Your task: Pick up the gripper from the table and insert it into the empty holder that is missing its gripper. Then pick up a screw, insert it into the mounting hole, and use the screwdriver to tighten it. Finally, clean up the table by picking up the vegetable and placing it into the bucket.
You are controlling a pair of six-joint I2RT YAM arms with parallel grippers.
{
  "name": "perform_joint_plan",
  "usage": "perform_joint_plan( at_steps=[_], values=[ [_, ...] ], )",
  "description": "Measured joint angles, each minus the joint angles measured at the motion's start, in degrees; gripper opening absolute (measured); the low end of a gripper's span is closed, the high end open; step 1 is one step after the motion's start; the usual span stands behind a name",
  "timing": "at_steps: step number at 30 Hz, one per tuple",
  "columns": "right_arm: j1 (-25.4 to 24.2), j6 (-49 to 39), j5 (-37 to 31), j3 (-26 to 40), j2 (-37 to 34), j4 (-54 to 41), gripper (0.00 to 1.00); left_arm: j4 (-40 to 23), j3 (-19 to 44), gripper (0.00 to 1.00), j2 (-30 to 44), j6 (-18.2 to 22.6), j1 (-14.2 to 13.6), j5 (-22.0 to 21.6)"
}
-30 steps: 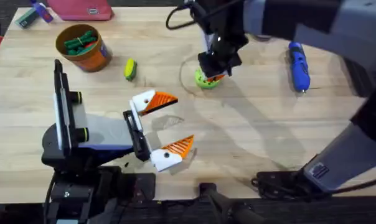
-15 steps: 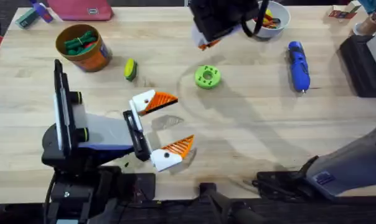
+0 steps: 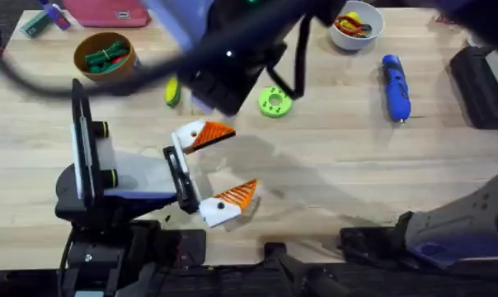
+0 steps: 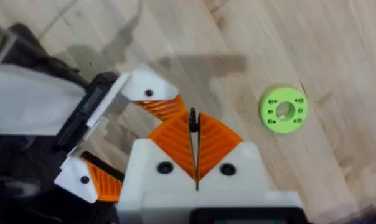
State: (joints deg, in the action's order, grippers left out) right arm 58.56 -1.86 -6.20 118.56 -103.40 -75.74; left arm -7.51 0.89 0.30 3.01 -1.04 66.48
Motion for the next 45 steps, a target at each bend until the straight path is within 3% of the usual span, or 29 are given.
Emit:
perform_joint_plan(
  at_steps=[8,18,45],
  values=[
    [4.7,-7.7,0.01,0.07,-2.25,0.46,0.006,0.0,0.0,0.985,-0.01,0.0,0.0,0.0],
    [6.67,-15.19,1.95,0.07,-2.4,1.46,0.006,0.0,0.0,0.986,0.01,0.0,0.0,0.0],
    [6.63,-17.05,1.03,0.09,-4.74,0.72,0.006,0.0,0.0,0.985,0.01,0.0,0.0,0.0]
  ],
)
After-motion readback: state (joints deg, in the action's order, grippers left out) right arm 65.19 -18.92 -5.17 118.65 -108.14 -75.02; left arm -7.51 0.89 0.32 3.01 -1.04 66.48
